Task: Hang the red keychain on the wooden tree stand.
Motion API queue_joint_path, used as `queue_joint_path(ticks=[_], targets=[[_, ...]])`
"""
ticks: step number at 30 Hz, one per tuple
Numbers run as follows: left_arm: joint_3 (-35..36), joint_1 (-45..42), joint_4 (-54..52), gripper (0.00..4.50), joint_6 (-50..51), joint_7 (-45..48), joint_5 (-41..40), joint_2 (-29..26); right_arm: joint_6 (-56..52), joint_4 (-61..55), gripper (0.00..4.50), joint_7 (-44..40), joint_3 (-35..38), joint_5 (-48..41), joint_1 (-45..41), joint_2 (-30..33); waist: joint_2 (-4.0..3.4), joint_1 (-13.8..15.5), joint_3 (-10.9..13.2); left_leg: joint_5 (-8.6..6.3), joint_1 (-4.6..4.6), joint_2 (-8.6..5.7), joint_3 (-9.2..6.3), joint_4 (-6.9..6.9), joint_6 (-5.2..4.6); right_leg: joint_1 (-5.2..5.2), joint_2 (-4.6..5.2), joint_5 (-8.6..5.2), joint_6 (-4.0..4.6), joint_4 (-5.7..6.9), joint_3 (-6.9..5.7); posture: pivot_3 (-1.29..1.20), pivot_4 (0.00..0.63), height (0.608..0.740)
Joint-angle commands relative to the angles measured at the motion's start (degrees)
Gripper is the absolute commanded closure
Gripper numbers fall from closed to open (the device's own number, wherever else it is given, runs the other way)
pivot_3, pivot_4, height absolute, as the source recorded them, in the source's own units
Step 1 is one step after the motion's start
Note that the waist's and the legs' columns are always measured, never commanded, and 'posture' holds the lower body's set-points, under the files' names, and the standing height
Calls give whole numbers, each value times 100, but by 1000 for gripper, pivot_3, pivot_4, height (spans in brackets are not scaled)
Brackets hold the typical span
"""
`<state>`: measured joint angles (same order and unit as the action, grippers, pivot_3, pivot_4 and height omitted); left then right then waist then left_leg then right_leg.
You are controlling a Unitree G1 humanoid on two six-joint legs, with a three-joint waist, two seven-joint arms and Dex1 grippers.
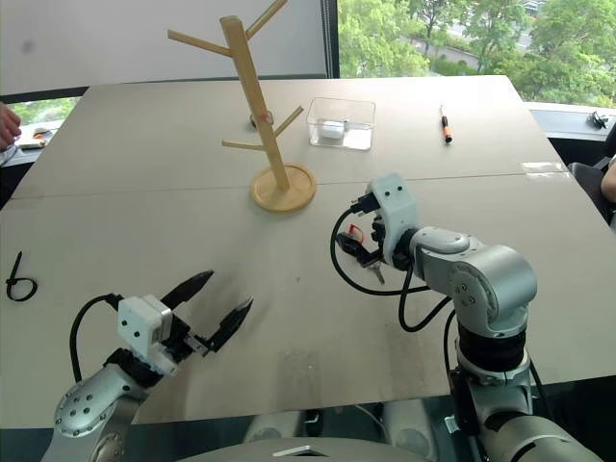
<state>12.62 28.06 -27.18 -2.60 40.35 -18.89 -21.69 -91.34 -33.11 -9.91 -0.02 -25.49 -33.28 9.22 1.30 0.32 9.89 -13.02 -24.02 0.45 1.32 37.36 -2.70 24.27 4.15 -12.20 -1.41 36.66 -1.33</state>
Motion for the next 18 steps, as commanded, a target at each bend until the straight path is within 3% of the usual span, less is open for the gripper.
queue_joint_path(ticks=[1, 9, 18], targets=[[-175, 224, 20, 16, -504, 205, 83, -10, -116, 98, 0, 122, -57, 107, -99, -19, -2, -10, 1, 0, 0, 0, 0, 0, 0, 0, -1, 0, 0, 1, -3, 0, 150, 740], [-675, 692, 270, 16, -1074, 726, 41, -109, 124, 644, 0, 107, -610, 292, -122, 41, -6, -122, 3, 0, -1, 0, -1, -4, -1, 3, -7, -6, -9, 0, -26, 0, 150, 740], [-838, 777, 556, 16, -1496, 693, 271, -240, 376, 949, 0, 80, -979, 393, -234, -9, -7, -124, 4, 1, -38, 2, -1, -1, -2, 40, -16, -10, -20, 5, -28, 0, 150, 740]])
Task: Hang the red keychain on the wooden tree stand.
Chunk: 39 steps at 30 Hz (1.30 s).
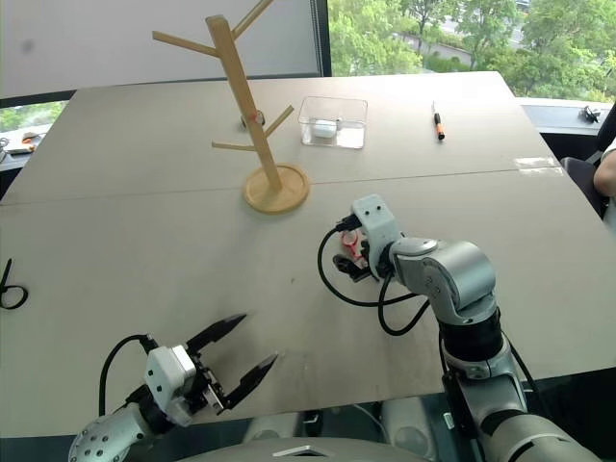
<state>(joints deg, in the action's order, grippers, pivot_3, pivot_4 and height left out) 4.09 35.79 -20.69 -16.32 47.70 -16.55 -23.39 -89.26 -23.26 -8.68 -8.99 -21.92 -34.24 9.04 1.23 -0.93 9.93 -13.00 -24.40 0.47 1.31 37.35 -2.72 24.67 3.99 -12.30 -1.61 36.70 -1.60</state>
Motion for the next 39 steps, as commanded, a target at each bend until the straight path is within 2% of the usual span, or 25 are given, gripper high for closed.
queue_joint_path(ticks=[1, 9, 12, 15, 16, 18, 21, 24, 27, 30, 35, 39], targets=[[19, -19, -133, 16, -88, -80, 34, -87, 201, -15, 0, -45, -121, 58, -145, 22, 0, 2, 0, 0, -7, 0, -3, 3, 0, 6, -3, 1, 1, 2, -3, 0, 150, 740], [-91, -143, -531, 16, 260, -446, 94, -129, 453, 243, 0, -36, -642, 303, -198, 197, 1, -2, -1, 1, -12, 0, -4, 6, 0, 8, -23, 1, 1, 3, -4, 0, 150, 740], [-124, -156, -660, 0, 367, -554, 108, -139, 473, 283, 763, -75, -757, 348, -140, 221, 3, -2, -4, 1, -11, 1, -4, 7, 0, 8, -25, 1, 0, 4, -4, 0, 150, 740], [-145, -121, -732, 0, 407, -623, 114, -156, 492, 298, 2140, -119, -777, 376, -138, 230, 3, -1, -4, 1, -10, 2, -4, 7, 0, 7, -27, 1, 1, 4, -3, 0, 150, 740], [-153, -102, -742, 0, 405, -641, 120, -156, 502, 302, 2401, -128, -780, 379, -138, 233, 3, -4, -5, 1, -10, 2, -4, 7, 0, 7, -28, 1, 1, 4, -3, 0, 150, 740], [-171, -64, -757, 0, 388, -672, 140, -151, 513, 303, 3548, -148, -784, 386, -137, 241, 2, -9, -4, 0, -10, 6, -4, 6, 0, 8, -32, 2, 1, 4, -3, 0, 150, 740], [-203, -31, -755, 0, 357, -736, 172, -123, 534, 311, 4409, -178, -787, 396, -141, 243, 3, -6, -5, 1, -10, 7, -4, 7, 0, 8, -32, 1, 1, 4, -3, 0, 150, 740], [-228, -56, -757, 0, 365, -812, 188, -94, 729, 284, 4409, -207, -679, 403, -133, 207, 2, -6, -5, 1, -10, 7, -4, 7, 0, 7, -31, 0, -1, 4, -3, 0, 150, 740], [-188, -372, -949, 0, 794, -1152, 43, 4, 1836, 6, 4409, -470, -642, 492, -178, 408, -3, 2, -1, 1, -12, 7, -5, 7, 0, 9, -32, 0, -2, 4, -4, 0, 150, 740], [-131, -1162, -1406, 0, 1692, -1826, -197, 194, 3181, -164, 4409, -993, -729, 586, -326, 670, -5, 38, 1, 1, -19, 5, -9, 15, 0, 8, -35, 4, -16, 4, -10, 0, 150, 740], [59, -2692, -2029, 0, 3255, -3058, -491, 495, 5028, -37, 4409, -1517, -593, 717, -640, 592, 1, 5, -2, 2, -19, 4, -16, 37, 0, 0, -48, 25, -26, 17, -8, 0, 150, 740], [152, -3527, -2356, 0, 4163, -3618, -615, 545, 5927, 456, 4409, -1550, -595, 991, -919, 455, 2, 12, -2, 2, -19, 4, -16, 37, 0, -1, -52, 29, -19, 18, -5, 0, 150, 740]])
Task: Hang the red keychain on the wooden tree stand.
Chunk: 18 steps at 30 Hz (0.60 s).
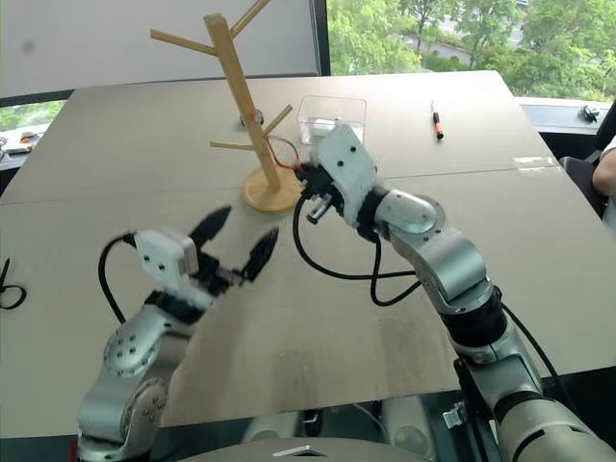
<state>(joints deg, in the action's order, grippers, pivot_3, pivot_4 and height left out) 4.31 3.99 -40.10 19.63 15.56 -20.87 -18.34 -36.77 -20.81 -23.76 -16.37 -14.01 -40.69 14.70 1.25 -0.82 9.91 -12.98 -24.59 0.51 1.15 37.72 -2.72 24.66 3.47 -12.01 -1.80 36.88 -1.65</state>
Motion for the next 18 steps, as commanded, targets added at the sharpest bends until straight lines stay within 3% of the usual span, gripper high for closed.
queue_joint_path(ticks=[1, 9, 18], targets=[[136, -482, -473, 0, 741, -488, -200, 29, 845, 345, 4409, -55, 139, 253, -347, -155, 1, 2, 0, 0, 0, 0, 0, 0, 0, 0, -1, 0, 0, 0, 2, 0, 150, 740], [380, -1677, -695, 0, 2116, -867, -763, -154, 1751, 1601, 4409, -62, 96, 674, -953, -615, 2, 10, 1, 3, 1, -2, -1, 9, 5, -2, -3, 1, 3, 11, 5, 0, 150, 740], [737, -1889, -720, 0, 2570, -1041, -1204, -145, 1951, 2046, 4409, -219, 79, 808, -911, -798, 1, 12, 1, 5, 1, -3, 0, 9, 9, -1, -2, 2, 4, 11, 9, 0, 150, 740]])
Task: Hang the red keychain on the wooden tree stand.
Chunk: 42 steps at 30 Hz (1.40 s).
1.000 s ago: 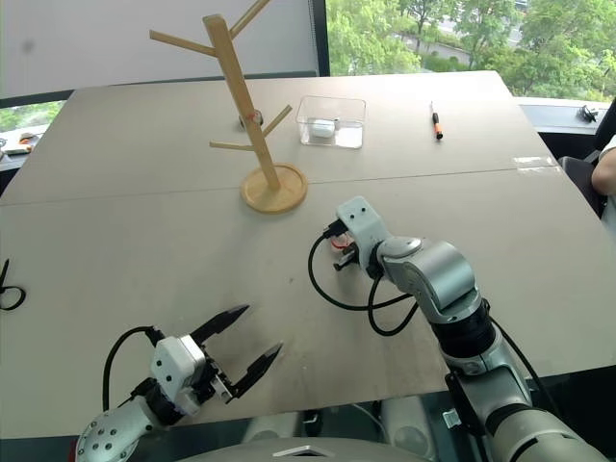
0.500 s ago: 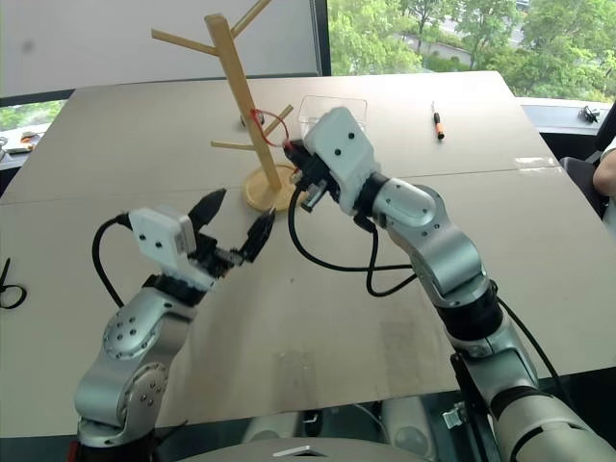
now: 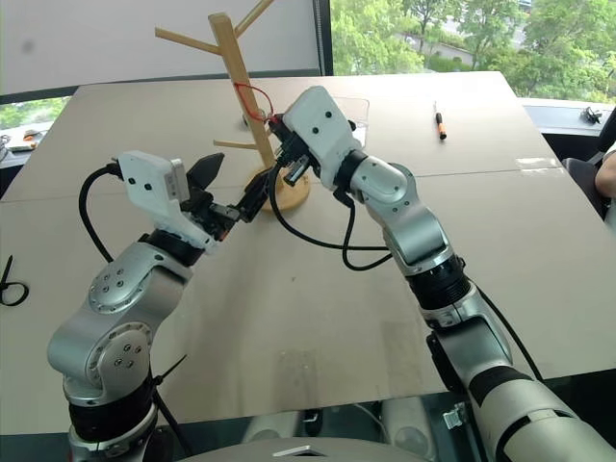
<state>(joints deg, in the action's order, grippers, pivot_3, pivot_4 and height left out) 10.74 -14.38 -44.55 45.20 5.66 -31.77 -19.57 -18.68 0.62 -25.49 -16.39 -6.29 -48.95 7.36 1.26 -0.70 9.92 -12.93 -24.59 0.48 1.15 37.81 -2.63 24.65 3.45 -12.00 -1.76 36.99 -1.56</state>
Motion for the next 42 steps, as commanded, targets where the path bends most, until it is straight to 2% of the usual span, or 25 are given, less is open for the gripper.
queue_joint_path(ticks=[1, 18, 26, 30, 32, 33, 36, 42], targets=[[97, -46, -275, 0, 19, -51, -126, -24, 153, -74, 4409, -59, 78, 52, -64, -75, 0, 1, 0, 0, 0, 0, 0, 0, 0, 0, 0, 0, 0, 0, 0, 0, 150, 740], [92, -233, -299, 0, 133, -344, -339, 34, 196, 966, 4409, 48, 179, 276, -266, -485, 0, 2, 0, 2, 0, -1, 1, 0, 3, 0, 1, 1, 1, 2, 2, 0, 150, 740], [45, -359, -358, 0, 245, -539, -416, 104, 772, 1602, 4409, 350, 417, 395, -585, -754, 0, 0, 0, 4, 0, -2, 0, 0, 6, 0, 1, 1, 1, 2, 2, 0, 150, 740], [60, -410, -367, 0, 293, -602, -460, 103, 826, 1707, 2925, 306, 463, 383, -610, -816, 0, 4, 0, 7, -1, -2, 0, 0, 11, 0, 1, 1, 1, 3, 2, 0, 150, 740], [73, -433, -365, 0, 320, -640, -480, 102, 809, 1713, 1897, 289, 479, 376, -588, -821, 0, 3, 0, 6, -1, -2, 0, 0, 11, 0, 2, 1, 1, 3, 2, 0, 150, 740], [75, -436, -372, 0, 330, -662, -489, 101, 791, 1698, 1572, 274, 478, 378, -568, -807, 0, 2, 0, 6, 0, -2, 0, 0, 10, 0, 2, 1, 1, 3, 2, 0, 150, 740], [52, -425, -372, 0, 339, -711, -440, 67, 774, 1656, 183, 231, 482, 379, -508, -759, 0, 0, 0, 6, 0, -3, 0, 0, 10, 0, 2, 1, 2, 3, 2, 0, 150, 740], [-76, -99, 46, 0, 37, -975, 575, -180, 878, 1273, 79, 357, 1029, 192, 209, -290, 0, 40, -1, 6, 0, -8, -1, 0, 10, -2, 7, 1, 1, 3, 1, 0, 150, 740]])
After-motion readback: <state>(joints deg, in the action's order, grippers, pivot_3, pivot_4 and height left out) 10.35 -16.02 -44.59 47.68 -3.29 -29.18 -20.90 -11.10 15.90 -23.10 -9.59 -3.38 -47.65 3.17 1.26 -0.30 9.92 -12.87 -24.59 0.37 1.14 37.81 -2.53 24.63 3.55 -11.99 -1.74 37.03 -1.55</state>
